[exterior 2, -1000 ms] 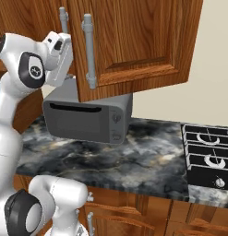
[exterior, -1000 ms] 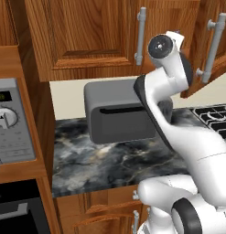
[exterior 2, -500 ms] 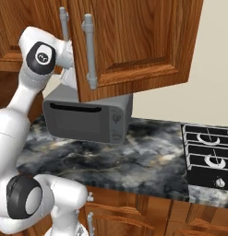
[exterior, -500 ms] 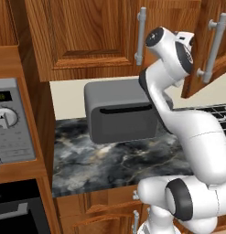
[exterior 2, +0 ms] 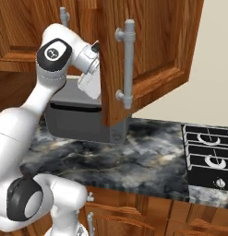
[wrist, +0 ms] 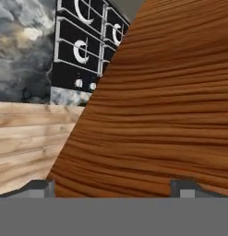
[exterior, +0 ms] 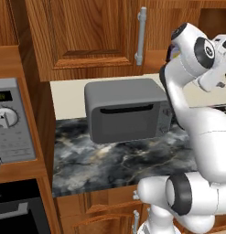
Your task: The dining table condiment station is running low on condiment bottle. Refill the condiment station by opening the cabinet and taking the condiment bottle from the cabinet and placing it on the dining table.
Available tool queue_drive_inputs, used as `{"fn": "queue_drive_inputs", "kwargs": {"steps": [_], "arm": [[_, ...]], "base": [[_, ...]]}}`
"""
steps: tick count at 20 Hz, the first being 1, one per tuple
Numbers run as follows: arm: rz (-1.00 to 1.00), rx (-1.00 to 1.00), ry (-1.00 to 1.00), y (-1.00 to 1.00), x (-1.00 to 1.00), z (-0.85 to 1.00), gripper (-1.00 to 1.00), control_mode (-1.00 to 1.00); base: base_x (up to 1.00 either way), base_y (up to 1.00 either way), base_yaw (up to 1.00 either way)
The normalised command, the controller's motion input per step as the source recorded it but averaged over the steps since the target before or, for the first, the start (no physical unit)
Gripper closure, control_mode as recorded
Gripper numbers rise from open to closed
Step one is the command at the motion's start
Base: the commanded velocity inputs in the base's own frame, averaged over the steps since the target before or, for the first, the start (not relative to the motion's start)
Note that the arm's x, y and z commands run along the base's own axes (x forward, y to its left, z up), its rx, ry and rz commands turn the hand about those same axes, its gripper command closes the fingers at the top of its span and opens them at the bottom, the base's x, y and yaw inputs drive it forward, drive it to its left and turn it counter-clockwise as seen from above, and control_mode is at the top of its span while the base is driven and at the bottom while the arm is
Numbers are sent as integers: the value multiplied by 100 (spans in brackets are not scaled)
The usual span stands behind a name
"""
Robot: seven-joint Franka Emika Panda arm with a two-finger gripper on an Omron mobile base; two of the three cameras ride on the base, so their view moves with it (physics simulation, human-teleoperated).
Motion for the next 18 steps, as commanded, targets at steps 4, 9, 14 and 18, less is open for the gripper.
{"fn": "queue_drive_inputs", "kwargs": {"steps": [4,9,14,18], "arm": [[-28,10,-1,-93,-99,-5,-100,-100],[-6,7,-4,-35,-60,-1,-100,-100],[2,7,-21,10,-35,0,-100,-100],[13,15,-53,66,-13,1,-100,-100]], "base": [[0,0,0],[0,0,0],[0,0,0],[0,0,0]]}}
